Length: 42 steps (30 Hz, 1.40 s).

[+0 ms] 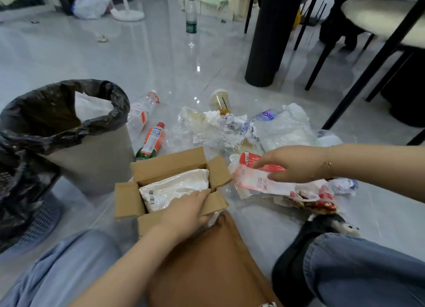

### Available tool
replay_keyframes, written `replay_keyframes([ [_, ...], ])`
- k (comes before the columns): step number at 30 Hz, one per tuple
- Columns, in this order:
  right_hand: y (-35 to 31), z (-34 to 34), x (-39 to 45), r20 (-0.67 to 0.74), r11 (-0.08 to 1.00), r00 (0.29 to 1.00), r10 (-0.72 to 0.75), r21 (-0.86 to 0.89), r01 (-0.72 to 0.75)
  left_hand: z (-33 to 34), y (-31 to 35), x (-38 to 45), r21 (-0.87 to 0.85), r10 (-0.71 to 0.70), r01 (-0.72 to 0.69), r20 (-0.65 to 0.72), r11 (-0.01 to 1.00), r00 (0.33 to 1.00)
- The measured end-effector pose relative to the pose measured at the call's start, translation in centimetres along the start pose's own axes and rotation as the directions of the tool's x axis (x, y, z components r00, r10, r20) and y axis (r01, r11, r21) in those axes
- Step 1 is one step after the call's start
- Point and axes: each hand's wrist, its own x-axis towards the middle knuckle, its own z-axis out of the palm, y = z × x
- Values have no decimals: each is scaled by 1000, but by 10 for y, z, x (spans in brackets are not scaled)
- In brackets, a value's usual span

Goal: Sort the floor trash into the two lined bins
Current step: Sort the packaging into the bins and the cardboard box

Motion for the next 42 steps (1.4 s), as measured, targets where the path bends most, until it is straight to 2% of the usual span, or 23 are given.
replay_keyframes([
  [4, 13, 2, 7, -36, 997, 999, 20, -71, -22, -4, -7, 14, 20, -112, 112, -36, 993, 993],
  [7, 31, 26, 13, -79, 977, 989, 122, -168, -134, -12, 4, 23, 43, -170, 174, -78, 984, 982],
  [9, 46, 43, 16, -93, 960, 976, 199, -184, -213, -19, 22, 26, -65, -92, 80, -227, 995, 970],
  [11, 65, 56, 16, -144, 952, 951, 274, -100, -289, -26, 51, 32, -242, 32, -141, -407, 960, 913],
  [12, 72, 61, 16, -186, 949, 934, 304, -34, -315, -31, 64, 36, -306, 57, -214, -450, 928, 891],
  [14, 89, 71, 16, -262, 934, 897, 356, 72, -349, -32, 89, 58, -409, 45, -231, -416, 883, 908],
  [16, 96, 83, 18, -312, 921, 867, 389, 137, -365, -29, 98, 87, -464, -26, -109, -276, 879, 961],
  [18, 100, 96, 21, -340, 909, 845, 413, 214, -358, -18, 99, 115, -435, -100, 17, -170, 900, 980],
  [22, 95, 115, 30, -405, 898, 816, 413, 331, -290, -1, 92, 137, -369, -150, 34, -288, 929, 946],
  [24, 92, 117, 33, -454, 891, 787, 419, 372, -260, -5, 89, 136, -394, -132, -11, -335, 919, 933],
  [27, 85, 117, 32, -486, 896, 769, 415, 364, -254, -21, 90, 128, -491, 14, -191, -341, 850, 940],
  [29, 80, 114, 28, -443, 862, 768, 463, 427, -273, -37, 96, 116, -510, 121, -306, -364, 803, 923],
  [31, 73, 110, 23, -449, 808, 724, 523, 533, -252, -52, 103, 107, -546, 172, -389, -405, 742, 898],
  [34, 68, 108, 18, -492, 639, 587, 642, 767, -57, -65, 111, 100, -498, 151, -479, -563, 722, 813],
  [36, 66, 105, 14, -429, 410, 546, 719, 897, 165, -65, 112, 99, -438, 87, -457, -641, 774, 762],
  [37, 64, 103, 12, -376, 269, 555, 742, 925, 268, -64, 111, 98, -465, 40, -423, -634, 778, 772],
  [38, 63, 101, 11, -315, 131, 572, 758, 931, 340, -61, 111, 97, -546, -21, -362, -572, 756, 820],
  [40, 60, 102, 11, -193, -104, 618, 762, 906, 410, -49, 112, 95, -773, -119, -157, -287, 614, 950],
  [42, 55, 106, 14, -103, -274, 678, 728, 862, 426, -30, 112, 90, -882, -90, 30, -15, 470, 996],
])
